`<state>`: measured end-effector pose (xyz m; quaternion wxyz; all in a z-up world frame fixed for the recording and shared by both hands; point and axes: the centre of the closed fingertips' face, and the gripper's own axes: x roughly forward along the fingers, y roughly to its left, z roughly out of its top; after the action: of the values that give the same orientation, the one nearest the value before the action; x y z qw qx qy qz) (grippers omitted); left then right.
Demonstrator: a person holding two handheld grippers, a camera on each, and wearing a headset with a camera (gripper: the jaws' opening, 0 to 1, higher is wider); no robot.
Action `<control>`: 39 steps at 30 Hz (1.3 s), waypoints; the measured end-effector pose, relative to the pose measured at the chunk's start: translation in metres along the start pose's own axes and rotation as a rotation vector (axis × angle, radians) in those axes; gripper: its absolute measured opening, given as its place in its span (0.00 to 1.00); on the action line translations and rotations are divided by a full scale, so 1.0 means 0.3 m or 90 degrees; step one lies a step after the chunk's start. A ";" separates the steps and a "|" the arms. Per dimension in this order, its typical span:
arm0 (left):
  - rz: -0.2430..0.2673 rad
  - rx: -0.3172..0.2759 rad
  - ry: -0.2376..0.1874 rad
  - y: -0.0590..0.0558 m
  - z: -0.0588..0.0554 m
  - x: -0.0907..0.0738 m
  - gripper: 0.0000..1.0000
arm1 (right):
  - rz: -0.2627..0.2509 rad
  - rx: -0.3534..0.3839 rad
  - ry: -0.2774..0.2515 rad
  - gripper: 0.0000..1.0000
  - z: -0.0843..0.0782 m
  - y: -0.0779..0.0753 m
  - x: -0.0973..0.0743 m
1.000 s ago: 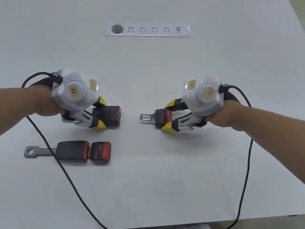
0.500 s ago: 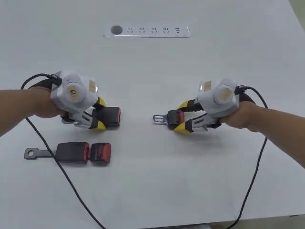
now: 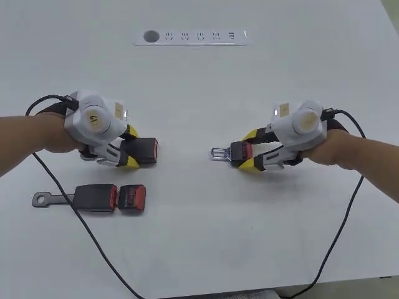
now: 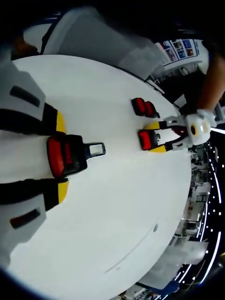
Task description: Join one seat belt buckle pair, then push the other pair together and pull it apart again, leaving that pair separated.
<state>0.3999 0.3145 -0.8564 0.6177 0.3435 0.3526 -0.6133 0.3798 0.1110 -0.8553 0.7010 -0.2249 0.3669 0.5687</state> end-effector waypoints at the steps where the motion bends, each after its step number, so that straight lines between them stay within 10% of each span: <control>1: 0.000 0.000 0.001 0.000 0.000 0.000 0.35 | 0.000 0.000 0.000 0.36 -0.004 -0.003 -0.003; 19: 0.003 -0.004 0.004 -0.004 0.004 0.000 0.36 | -0.024 -0.028 0.018 0.37 -0.020 -0.008 -0.008; 24: 0.006 -0.008 0.018 -0.004 0.011 0.002 0.36 | -0.042 0.009 -0.012 0.52 0.003 -0.003 -0.011; 39: 0.129 -0.221 -0.092 0.079 0.086 -0.104 0.74 | -0.227 0.136 -0.143 0.80 0.129 -0.098 -0.062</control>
<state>0.4240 0.3086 -0.8167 0.7497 0.2209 0.3715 -0.5012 0.4165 0.1204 -0.8197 0.8464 -0.1460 0.2992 0.4156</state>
